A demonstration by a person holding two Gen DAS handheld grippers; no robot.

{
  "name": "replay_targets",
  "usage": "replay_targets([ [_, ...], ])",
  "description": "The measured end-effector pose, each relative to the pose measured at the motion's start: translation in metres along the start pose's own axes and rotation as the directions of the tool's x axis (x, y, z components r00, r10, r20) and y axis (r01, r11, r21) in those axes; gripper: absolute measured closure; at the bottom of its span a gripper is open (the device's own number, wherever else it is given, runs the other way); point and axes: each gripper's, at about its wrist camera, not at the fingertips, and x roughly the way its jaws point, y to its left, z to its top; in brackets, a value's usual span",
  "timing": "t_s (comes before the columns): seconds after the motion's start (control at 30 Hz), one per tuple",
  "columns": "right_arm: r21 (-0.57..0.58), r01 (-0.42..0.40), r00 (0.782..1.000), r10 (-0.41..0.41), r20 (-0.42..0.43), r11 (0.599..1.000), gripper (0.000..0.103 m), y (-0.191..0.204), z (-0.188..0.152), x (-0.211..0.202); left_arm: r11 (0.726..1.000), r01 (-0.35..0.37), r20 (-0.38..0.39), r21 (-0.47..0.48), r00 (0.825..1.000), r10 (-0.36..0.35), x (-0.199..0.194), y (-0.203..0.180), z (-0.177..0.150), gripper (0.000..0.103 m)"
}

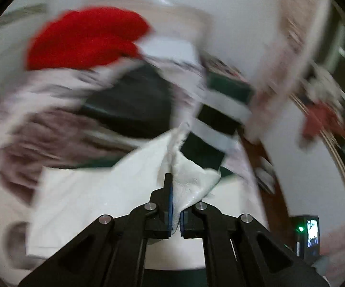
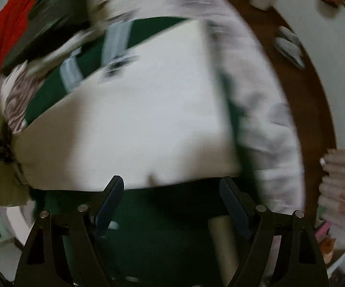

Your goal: Fold large clothes

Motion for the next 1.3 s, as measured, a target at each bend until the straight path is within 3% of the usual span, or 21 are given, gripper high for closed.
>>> replay_targets([
  [0.13,0.106,0.000,1.000,0.001,-0.013,0.994,0.019,-0.096,-0.006,0.005,0.993,0.032,-0.168,0.118,0.986,-0.012,0.081,-0.079,-0.036,0.101],
  [0.23,0.153,-0.060,0.998,0.065,-0.026,0.986,0.019,-0.140,-0.009,0.013,0.971,0.005,-0.326,0.241,0.942,0.076,0.138,-0.111,-0.073,0.098],
  [0.3,0.166,-0.105,0.993,0.111,-0.026,0.981,0.019,-0.163,-0.012,0.014,0.960,0.000,-0.359,0.281,0.927,0.105,0.151,-0.114,-0.086,0.096],
  [0.37,0.182,-0.177,0.983,0.184,-0.020,0.967,0.019,-0.178,-0.014,0.017,0.953,-0.011,-0.366,0.304,0.922,0.128,0.146,-0.108,-0.098,0.083],
  [0.43,0.198,-0.235,0.970,0.243,-0.014,0.952,0.019,-0.183,-0.013,0.018,0.943,-0.022,-0.389,0.331,0.907,0.158,0.140,-0.103,-0.100,0.039],
  [0.5,0.212,-0.290,0.954,0.300,-0.014,0.933,0.019,-0.180,-0.009,0.020,0.945,-0.037,-0.405,0.325,0.897,0.175,0.127,-0.092,-0.102,0.022],
  [0.57,0.223,-0.345,0.935,0.356,-0.008,0.912,0.019,-0.173,-0.002,0.021,0.970,-0.041,-0.421,0.239,0.896,0.142,0.100,-0.064,-0.097,0.021],
  [0.67,0.219,-0.407,0.908,0.419,-0.008,0.887,0.019,-0.151,0.014,0.023,0.984,-0.087,-0.415,0.158,0.898,0.146,0.064,-0.021,-0.090,0.020],
  [0.77,0.195,-0.433,0.895,0.446,-0.023,0.880,0.019,-0.117,0.034,0.032,0.967,-0.221,-0.351,0.124,0.902,0.251,0.030,0.035,-0.079,0.020],
  [0.83,0.161,-0.425,0.899,0.436,-0.036,0.891,0.019,-0.092,0.047,0.038,0.926,-0.363,-0.310,0.108,0.872,0.378,0.021,0.085,-0.073,0.020],
  [0.93,0.114,-0.363,0.925,0.373,-0.077,0.925,0.019,-0.057,0.069,0.061,0.823,-0.562,-0.323,0.079,0.767,0.555,0.039,0.173,-0.074,0.018],
  [0.97,0.117,-0.339,0.931,0.350,-0.101,0.934,0.019,-0.048,0.075,0.070,0.812,-0.581,-0.350,0.060,0.749,0.562,0.050,0.202,-0.078,0.012],
  [1.0,0.121,-0.320,0.934,0.334,-0.127,0.940,0.025,-0.039,0.080,0.080,0.820,-0.572,-0.375,0.029,0.754,0.539,0.062,0.223,-0.082,0.010],
  [1.03,0.110,-0.312,0.936,0.326,-0.137,0.944,0.053,-0.028,0.084,0.086,0.821,-0.571,-0.401,0.012,0.749,0.528,0.072,0.240,-0.086,0.010],
  [1.07,0.087,-0.309,0.936,0.319,-0.149,0.947,0.071,-0.018,0.085,0.090,0.830,-0.558,-0.418,-0.004,0.755,0.505,0.079,0.251,-0.089,0.010],
  [1.1,0.055,-0.278,0.942,0.283,-0.179,0.959,0.083,-0.005,0.086,0.092,0.842,-0.540,-0.416,-0.018,0.770,0.484,0.083,0.256,-0.089,0.008],
  [1.2,-0.049,-0.170,0.979,0.163,-0.122,0.984,0.096,0.021,0.088,0.073,0.854,-0.520,-0.398,-0.003,0.784,0.476,0.085,0.259,-0.086,0.003],
  [1.3,0.016,-0.120,0.993,0.121,-0.014,0.993,0.101,0.008,0.097,0.047,0.875,-0.484,-0.388,0.004,0.806,0.447,0.086,0.252,-0.088,0.002],
])
